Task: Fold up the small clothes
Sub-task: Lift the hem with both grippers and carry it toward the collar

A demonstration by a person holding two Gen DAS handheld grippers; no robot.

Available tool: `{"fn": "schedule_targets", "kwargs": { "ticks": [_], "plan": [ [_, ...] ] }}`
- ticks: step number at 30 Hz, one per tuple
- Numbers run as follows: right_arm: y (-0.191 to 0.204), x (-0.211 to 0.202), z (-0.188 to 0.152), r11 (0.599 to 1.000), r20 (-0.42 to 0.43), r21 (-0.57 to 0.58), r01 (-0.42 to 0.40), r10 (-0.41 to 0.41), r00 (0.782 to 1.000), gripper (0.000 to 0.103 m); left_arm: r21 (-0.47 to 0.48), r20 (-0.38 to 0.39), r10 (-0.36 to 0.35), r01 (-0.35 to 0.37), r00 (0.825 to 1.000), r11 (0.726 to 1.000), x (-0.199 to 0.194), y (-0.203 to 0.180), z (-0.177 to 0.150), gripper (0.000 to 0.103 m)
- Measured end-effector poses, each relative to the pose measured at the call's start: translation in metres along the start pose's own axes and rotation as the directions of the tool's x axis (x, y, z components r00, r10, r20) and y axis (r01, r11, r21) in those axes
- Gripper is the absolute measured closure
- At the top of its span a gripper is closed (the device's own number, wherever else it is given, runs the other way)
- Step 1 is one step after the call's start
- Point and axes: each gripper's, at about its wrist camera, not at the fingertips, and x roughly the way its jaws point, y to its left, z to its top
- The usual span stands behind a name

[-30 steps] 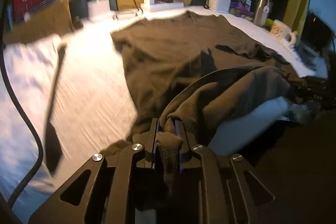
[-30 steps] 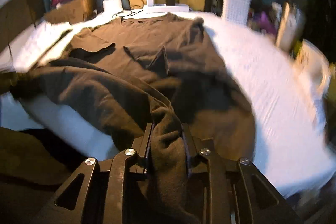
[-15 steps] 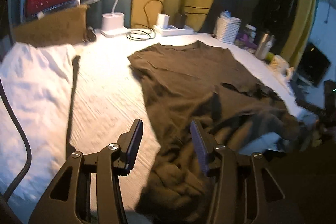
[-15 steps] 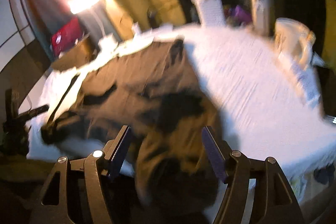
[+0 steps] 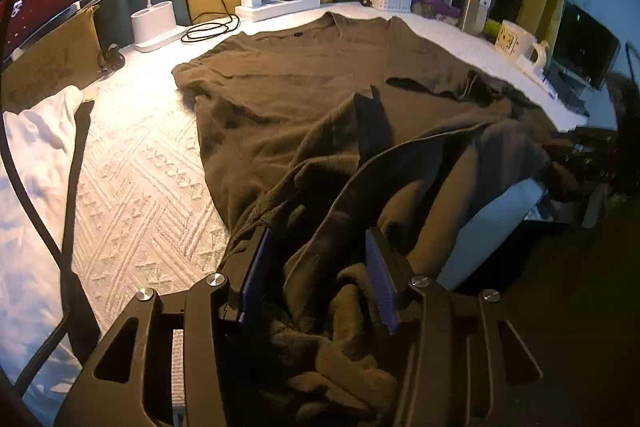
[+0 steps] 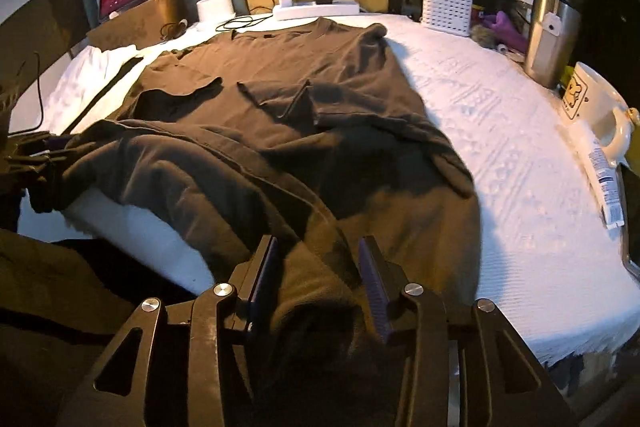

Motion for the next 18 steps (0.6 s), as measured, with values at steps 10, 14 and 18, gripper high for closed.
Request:
{"fn": "schedule_targets", "kwargs": {
  "ticks": [10, 14, 18],
  "plan": [
    [-0.032, -0.008, 0.017, 0.998, 0.047, 0.064, 0.008, -0.011, 0.999, 0.060, -0.020, 0.021, -0.003, 0.004, 1.000, 1.000, 0.000, 0.002, -0.003, 0.056],
    [-0.018, 0.008, 0.012, 1.000, 0.000, 0.016, -0.012, 0.012, 1.000, 0.060, -0.034, 0.027, -0.009, 0.010, 1.000, 0.999, -0.001, 0.004, -0.003, 0.056],
    [-0.002, 0.013, 0.008, 0.999, -0.014, -0.021, -0.036, 0.035, 0.999, 0.065, -0.061, 0.037, -0.013, 0.015, 0.999, 0.998, -0.005, 0.009, -0.003, 0.056]
  ]
}}
